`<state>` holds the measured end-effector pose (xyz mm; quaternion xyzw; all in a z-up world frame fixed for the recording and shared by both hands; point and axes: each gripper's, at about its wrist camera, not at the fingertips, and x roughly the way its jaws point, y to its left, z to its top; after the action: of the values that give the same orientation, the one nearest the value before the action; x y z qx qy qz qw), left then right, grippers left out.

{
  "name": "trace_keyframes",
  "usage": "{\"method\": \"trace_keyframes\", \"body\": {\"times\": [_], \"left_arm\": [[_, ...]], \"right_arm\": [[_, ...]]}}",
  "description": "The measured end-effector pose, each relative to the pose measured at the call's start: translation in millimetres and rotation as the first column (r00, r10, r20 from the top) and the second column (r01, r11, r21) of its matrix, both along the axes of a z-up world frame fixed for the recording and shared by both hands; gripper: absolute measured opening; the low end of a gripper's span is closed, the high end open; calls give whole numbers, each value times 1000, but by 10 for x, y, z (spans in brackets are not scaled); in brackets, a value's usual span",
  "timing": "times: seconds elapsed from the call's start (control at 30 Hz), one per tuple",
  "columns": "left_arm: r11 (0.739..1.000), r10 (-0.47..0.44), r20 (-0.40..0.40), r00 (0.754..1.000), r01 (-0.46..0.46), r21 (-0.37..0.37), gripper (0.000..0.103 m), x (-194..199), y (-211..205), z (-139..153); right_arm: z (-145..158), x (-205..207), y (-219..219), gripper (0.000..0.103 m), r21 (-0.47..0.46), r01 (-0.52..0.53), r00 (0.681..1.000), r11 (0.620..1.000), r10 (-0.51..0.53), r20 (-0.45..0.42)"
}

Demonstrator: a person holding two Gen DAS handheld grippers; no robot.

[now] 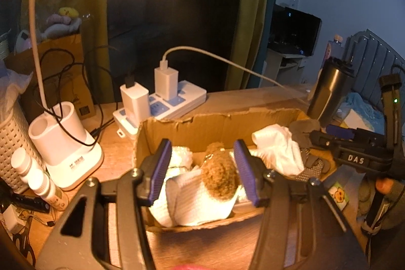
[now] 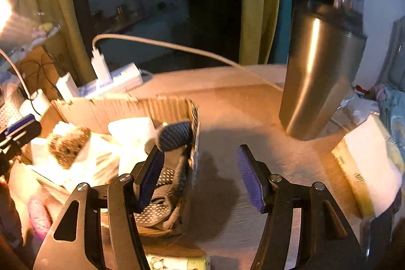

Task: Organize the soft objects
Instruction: 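Lower the bear into the box with the left tool while the right tool releases the glove inside, then withdraw both open tools from the box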

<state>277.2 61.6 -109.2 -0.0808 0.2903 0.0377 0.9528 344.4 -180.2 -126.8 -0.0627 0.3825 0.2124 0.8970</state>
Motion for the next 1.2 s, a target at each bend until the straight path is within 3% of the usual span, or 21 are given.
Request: {"method": "trace_keyframes", "body": {"times": [0.3,0.43,0.63,0.67,0.7,0.73,0.83,1.2], "left_arm": [[1000,-29,32,999,29,1,53,-220,-162,171],[999,-35,49,998,35,0,53,-342,-208,257],[999,-45,75,996,45,5,55,-544,-267,385],[999,-44,81,996,44,5,63,-585,-275,407],[999,-46,88,995,46,2,78,-625,-280,429],[999,-46,101,994,47,-7,81,-673,-279,453],[999,-48,120,992,49,-6,81,-787,-295,515],[999,-40,160,986,40,3,81,-1145,-359,666]], "right_arm": [[398,-367,-65,64,57,-34,997,998,30,72],[532,-560,-67,72,62,-58,994,996,52,99],[721,-835,-55,75,62,-97,986,993,88,139],[749,-871,-51,75,62,-102,985,993,92,144],[775,-903,-47,76,61,-105,984,993,95,149],[808,-944,-46,77,62,-109,983,992,98,156],[898,-1073,-44,83,62,-119,978,991,106,178],[1109,-1475,-84,85,64,-141,961,988,121,247]]}}
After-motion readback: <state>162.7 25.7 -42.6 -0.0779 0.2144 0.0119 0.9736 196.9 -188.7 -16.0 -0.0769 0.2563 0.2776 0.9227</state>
